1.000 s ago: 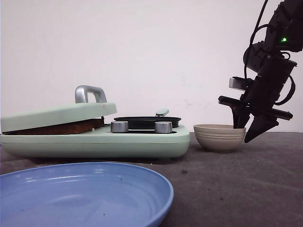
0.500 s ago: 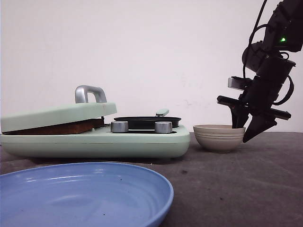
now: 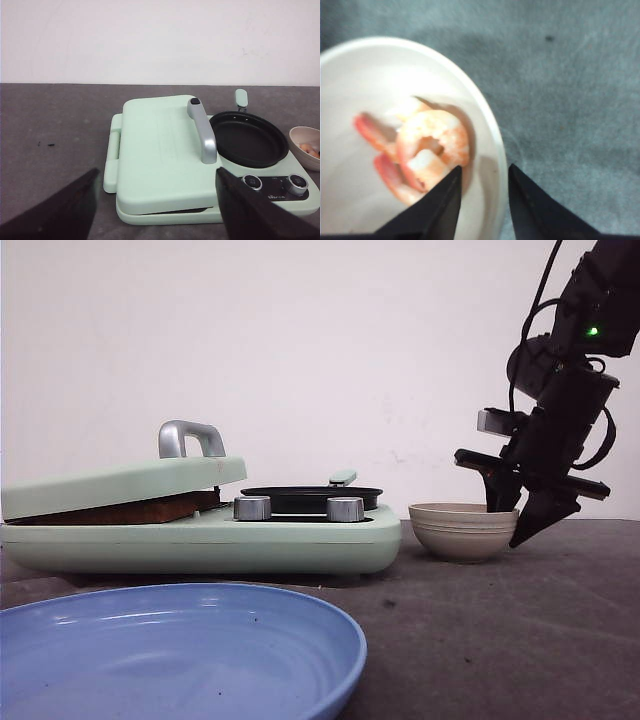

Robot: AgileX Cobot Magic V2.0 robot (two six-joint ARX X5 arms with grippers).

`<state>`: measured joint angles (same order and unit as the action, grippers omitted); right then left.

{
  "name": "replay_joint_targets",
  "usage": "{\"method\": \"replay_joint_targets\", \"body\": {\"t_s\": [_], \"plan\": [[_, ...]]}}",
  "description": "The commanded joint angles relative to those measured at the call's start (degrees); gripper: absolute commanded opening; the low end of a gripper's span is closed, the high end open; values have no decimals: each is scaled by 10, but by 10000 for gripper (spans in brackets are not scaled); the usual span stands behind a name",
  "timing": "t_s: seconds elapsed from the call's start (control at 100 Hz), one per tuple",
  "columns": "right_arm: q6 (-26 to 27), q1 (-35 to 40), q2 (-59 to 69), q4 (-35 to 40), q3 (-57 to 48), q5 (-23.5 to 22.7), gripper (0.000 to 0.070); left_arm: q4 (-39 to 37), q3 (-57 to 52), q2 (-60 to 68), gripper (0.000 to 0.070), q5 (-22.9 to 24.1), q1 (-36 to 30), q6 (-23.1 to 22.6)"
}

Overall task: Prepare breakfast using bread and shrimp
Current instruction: 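Grip the bowl rim with the right gripper, then lift the bowl with the right gripper over the frying pan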

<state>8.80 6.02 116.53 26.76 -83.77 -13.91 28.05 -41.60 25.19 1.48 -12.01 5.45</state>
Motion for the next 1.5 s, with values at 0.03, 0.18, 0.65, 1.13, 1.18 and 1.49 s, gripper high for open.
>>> {"method": "replay_joint_targets", "body": {"t_s": [0.03,0.18,0.65,1.13,1.18,1.49], "plan": [[-2,3,19,-1,-11,-2,168,-7,-3,2,405,2,0,-5],[-3,3,19,-5,-11,3,91,-7,-3,2,405,2,0,-5],[-2,3,19,-2,-11,-21,1,-6,-3,2,404,2,0,-5],[-3,2,-10,25,-11,-56,1,-7,-3,2,404,2,0,-2],[-2,2,-17,26,-11,-57,1,-7,-3,2,404,2,0,-2],[-3,2,-69,27,-12,-73,1,-6,-3,2,404,0,0,0]]}}
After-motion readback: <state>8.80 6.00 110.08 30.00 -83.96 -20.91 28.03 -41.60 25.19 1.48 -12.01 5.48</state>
